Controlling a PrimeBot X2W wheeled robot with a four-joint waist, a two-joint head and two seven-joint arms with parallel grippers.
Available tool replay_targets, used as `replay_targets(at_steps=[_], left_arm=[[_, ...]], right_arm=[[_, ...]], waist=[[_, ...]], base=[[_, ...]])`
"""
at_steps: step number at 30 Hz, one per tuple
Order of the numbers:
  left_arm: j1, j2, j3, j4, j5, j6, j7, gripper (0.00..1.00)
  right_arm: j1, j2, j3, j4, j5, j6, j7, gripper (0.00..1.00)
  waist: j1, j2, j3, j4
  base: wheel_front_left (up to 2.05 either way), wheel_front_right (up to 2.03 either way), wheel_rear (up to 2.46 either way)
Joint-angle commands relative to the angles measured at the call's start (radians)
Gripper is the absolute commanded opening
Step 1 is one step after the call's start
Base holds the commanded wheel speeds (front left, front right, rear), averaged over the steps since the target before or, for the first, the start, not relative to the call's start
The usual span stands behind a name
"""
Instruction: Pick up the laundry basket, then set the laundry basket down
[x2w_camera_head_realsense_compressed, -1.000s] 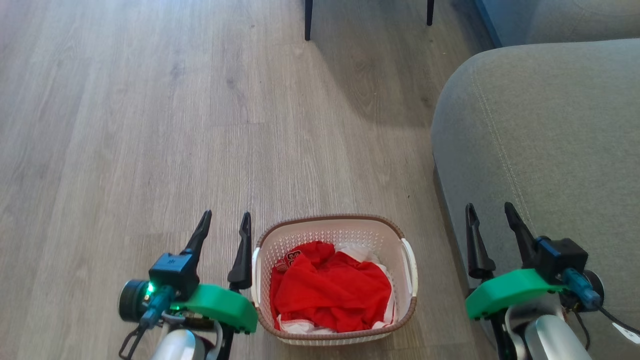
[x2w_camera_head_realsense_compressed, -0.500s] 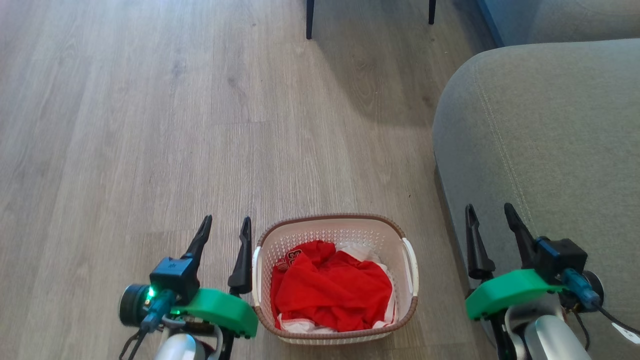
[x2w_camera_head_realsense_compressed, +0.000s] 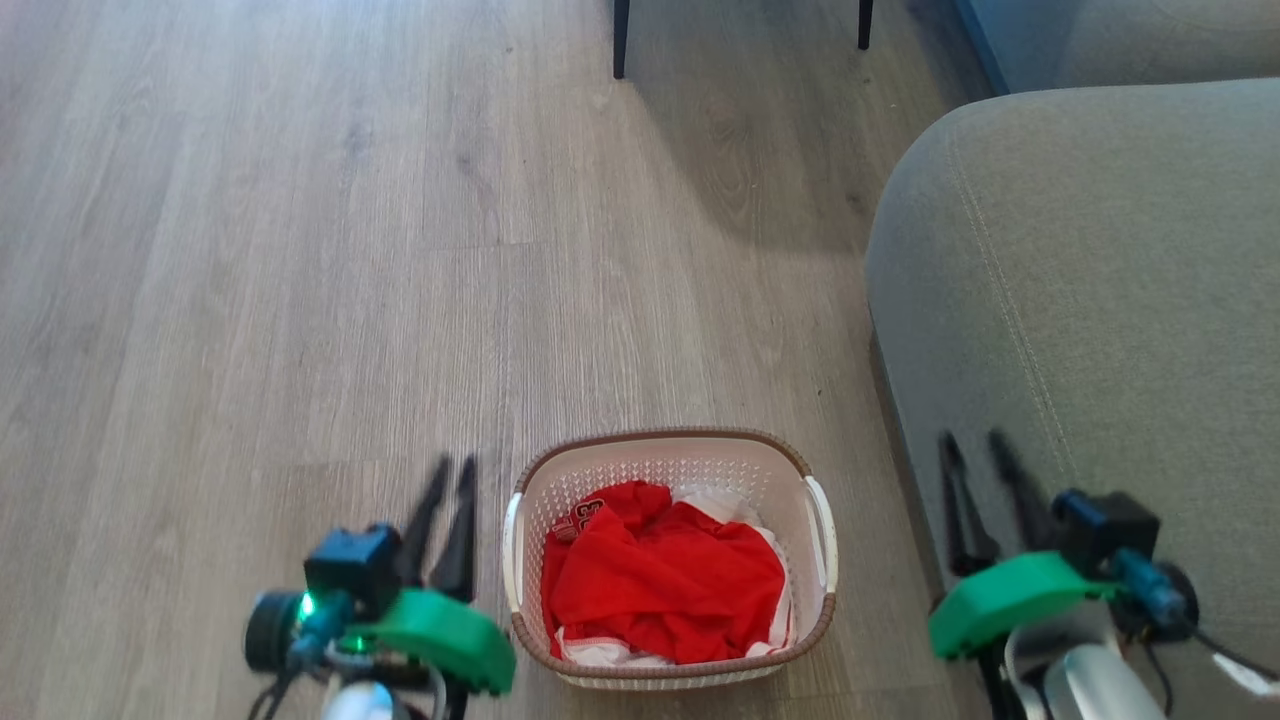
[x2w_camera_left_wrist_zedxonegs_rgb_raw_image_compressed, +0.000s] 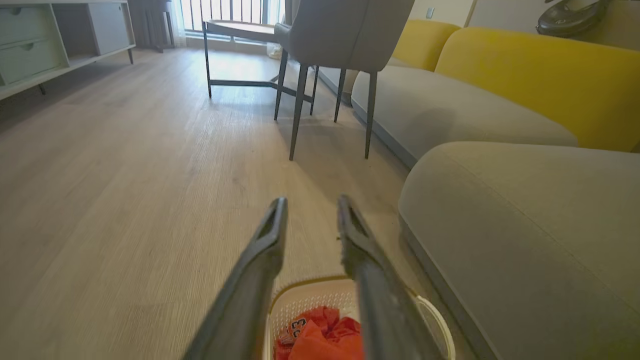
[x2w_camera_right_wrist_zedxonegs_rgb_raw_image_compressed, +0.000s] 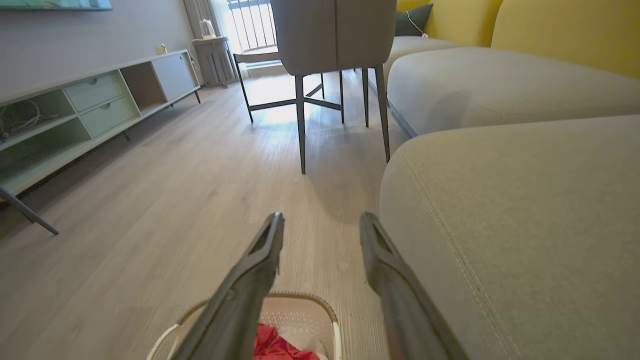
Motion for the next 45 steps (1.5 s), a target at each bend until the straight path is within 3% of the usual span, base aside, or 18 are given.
replay_targets(at_steps=[1, 45], left_arm=[[0.011, 0.0, -0.003, 0.028, 0.0, 0.0, 0.002, 0.0], [-0.018, 0.02, 0.115, 0.048, -0.488, -0.055, 0.105, 0.0]], right_arm=[[0.007, 0.0, 0.003, 0.028, 0.001, 0.0, 0.0, 0.0], [-0.01, -0.018, -0.053, 0.037, 0.492, 0.002, 0.103, 0.0]], waist=[[0.0001, -0.0001, 0.0, 0.0], [0.0, -0.0001, -0.003, -0.001]], base=[[0.0, 0.0, 0.0], [0.0, 0.0, 0.0]])
